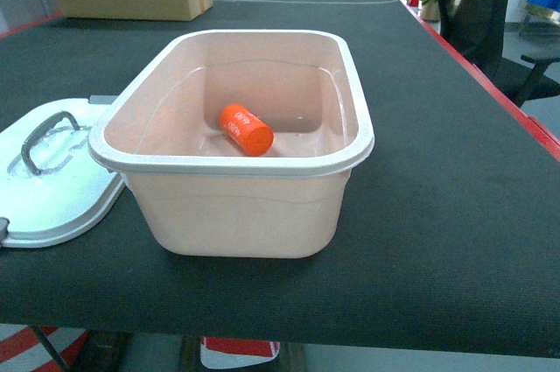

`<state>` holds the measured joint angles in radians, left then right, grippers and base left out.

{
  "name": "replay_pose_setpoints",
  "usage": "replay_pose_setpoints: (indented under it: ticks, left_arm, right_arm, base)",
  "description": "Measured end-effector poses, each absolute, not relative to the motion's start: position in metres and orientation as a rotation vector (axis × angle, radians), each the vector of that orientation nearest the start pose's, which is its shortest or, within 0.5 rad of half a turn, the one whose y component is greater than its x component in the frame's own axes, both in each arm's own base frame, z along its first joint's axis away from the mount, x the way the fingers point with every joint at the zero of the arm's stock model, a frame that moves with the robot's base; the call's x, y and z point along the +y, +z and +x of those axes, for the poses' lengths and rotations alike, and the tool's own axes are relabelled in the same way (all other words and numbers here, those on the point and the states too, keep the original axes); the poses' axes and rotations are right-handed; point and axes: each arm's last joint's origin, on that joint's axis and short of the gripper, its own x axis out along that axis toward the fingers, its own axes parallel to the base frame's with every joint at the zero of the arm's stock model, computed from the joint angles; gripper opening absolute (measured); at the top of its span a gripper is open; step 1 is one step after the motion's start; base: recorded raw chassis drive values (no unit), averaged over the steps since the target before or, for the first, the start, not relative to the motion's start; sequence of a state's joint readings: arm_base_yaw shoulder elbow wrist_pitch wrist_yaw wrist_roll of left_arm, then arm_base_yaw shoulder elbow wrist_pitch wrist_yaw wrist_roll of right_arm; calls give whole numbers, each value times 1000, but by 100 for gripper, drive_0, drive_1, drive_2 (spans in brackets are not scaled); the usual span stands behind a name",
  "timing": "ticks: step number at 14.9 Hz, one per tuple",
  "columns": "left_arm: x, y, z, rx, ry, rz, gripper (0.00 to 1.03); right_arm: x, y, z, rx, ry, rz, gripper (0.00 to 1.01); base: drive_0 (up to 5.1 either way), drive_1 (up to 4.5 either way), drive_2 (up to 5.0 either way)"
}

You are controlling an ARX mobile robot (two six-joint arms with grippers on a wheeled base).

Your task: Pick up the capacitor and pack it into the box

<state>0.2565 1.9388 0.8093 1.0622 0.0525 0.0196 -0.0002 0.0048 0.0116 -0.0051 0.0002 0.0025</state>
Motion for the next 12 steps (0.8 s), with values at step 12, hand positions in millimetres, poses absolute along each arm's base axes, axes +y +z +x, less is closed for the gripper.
replay_pose_setpoints:
  ticks: [12]
  left_arm:
    - [98,56,437,344,71,23,68]
  right_arm:
    - [0,167,97,-1,0,2,98]
  base:
    - [0,0,0]
